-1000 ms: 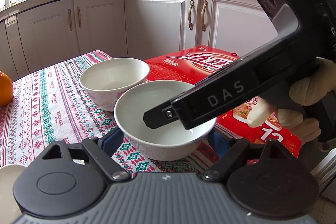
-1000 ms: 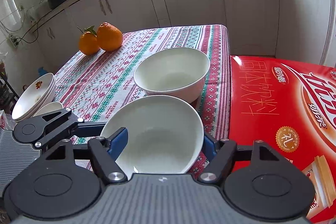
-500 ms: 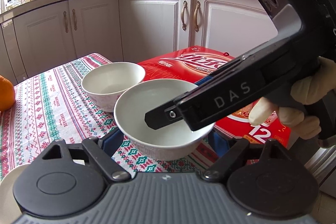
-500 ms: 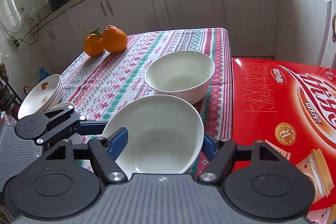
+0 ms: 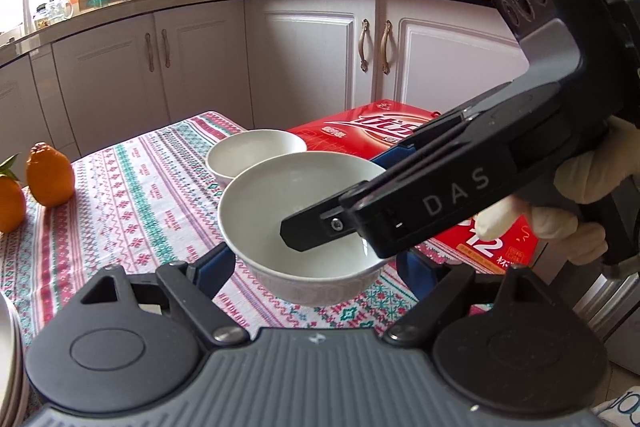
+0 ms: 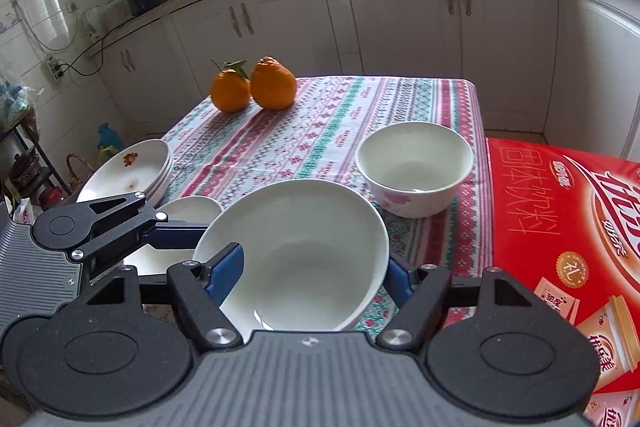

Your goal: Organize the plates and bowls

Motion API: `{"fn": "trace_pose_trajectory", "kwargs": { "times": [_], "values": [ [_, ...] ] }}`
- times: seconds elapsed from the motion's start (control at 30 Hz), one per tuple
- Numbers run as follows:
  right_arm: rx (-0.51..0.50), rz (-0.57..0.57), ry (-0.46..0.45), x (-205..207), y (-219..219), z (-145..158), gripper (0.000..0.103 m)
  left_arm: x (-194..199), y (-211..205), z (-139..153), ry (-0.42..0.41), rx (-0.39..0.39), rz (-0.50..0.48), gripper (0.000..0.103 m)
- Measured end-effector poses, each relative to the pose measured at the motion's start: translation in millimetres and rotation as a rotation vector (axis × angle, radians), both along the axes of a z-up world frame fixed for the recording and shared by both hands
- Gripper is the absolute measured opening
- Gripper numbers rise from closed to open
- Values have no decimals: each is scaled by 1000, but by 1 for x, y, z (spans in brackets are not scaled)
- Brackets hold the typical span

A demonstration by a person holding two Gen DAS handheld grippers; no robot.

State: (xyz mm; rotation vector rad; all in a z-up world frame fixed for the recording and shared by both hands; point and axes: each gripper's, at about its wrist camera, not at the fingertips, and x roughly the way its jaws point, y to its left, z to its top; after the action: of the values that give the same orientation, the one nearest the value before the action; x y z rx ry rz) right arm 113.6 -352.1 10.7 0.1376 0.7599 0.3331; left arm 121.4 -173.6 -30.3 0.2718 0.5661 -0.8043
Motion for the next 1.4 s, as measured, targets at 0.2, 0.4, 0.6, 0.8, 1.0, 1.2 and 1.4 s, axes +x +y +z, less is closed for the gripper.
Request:
{"fn": "trace_pose_trajectory", "kwargs": {
  "times": [0.2,0.4,0.6,0.8,1.0,1.2,1.4],
  "values": [
    [-6,46,-19,-1,25,7,78,-5,22,8,-6,-4,40,87],
    [-2,91,-31,4,49,12,78,-7,45,13,-11,-14,89,87],
    [-11,132,-35,13,73,12,78,-4,66,12,-15,-15,132,87],
    [-21,162,-28,21,93,8,78,-2,84,7,-4,-15,161,87],
    [-29,175,-18,28,106,3,78,2,93,1,12,-11,179,87],
    [-41,183,-5,33,114,-2,78,6,98,-5,29,-6,190,87],
    [-43,182,11,37,116,-8,78,9,99,-10,44,0,194,87]
  ]
}}
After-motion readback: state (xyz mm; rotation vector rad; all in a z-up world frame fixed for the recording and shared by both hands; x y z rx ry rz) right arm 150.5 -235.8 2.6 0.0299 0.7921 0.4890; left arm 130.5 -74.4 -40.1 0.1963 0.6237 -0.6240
